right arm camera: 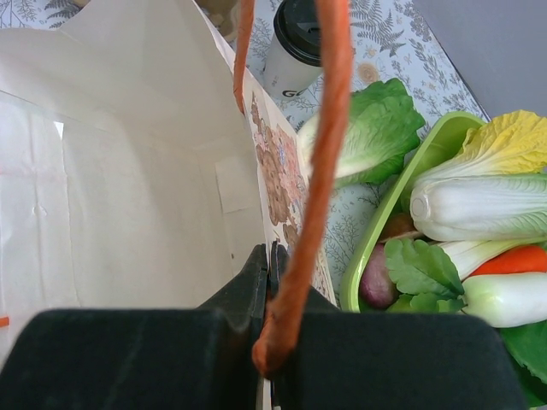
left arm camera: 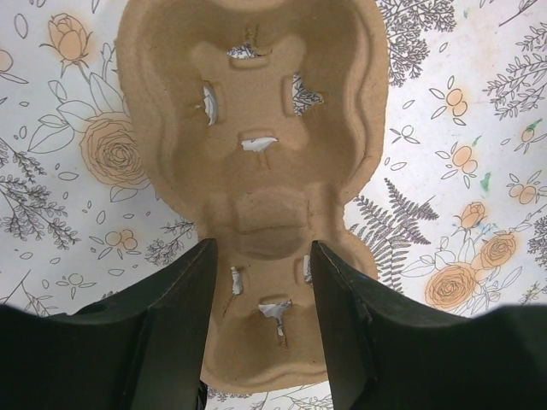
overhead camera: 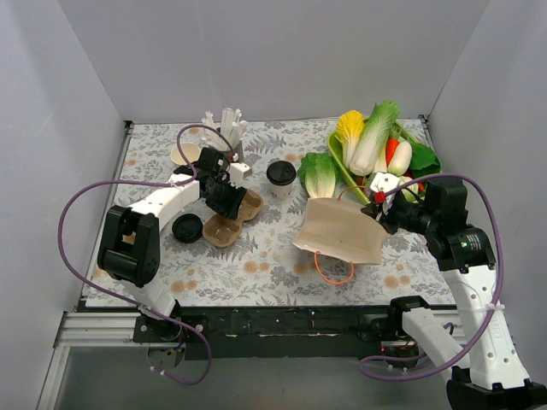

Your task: Pack the takeout coffee

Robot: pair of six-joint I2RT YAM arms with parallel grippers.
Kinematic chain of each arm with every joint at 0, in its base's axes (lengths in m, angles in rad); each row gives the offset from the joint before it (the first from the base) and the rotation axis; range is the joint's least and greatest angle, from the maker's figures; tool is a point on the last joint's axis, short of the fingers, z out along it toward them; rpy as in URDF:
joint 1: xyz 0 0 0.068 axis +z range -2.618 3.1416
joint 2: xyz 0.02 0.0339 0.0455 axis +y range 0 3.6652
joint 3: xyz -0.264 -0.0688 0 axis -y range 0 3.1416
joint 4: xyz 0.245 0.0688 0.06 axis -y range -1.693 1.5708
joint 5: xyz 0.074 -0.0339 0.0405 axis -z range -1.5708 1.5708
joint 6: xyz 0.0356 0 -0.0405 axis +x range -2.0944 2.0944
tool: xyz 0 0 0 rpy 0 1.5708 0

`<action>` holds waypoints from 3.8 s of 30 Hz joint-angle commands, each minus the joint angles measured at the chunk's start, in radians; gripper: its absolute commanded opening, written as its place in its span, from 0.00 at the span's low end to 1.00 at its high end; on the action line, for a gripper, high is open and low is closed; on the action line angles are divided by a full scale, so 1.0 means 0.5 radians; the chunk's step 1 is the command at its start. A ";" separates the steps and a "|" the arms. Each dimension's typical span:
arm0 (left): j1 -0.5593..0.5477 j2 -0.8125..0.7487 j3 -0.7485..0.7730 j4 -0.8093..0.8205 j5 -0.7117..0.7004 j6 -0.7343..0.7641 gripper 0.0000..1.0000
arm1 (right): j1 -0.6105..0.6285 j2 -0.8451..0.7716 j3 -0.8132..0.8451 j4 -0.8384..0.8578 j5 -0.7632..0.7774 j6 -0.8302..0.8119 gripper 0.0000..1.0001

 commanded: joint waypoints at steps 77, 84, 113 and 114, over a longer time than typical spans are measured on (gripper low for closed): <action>-0.255 -0.859 0.699 0.378 1.138 -0.071 0.00 | 0.008 0.112 0.110 -0.116 0.064 0.084 0.01; -0.611 -0.733 0.832 0.691 1.151 -0.319 0.00 | 0.005 0.167 0.110 -0.011 0.039 0.274 0.01; -1.271 -0.647 0.040 1.812 1.028 0.355 0.00 | 0.008 0.354 0.497 -0.327 0.009 0.054 0.01; -1.271 -0.647 0.037 1.788 1.025 0.386 0.00 | 0.005 0.357 0.500 -0.321 0.006 0.054 0.01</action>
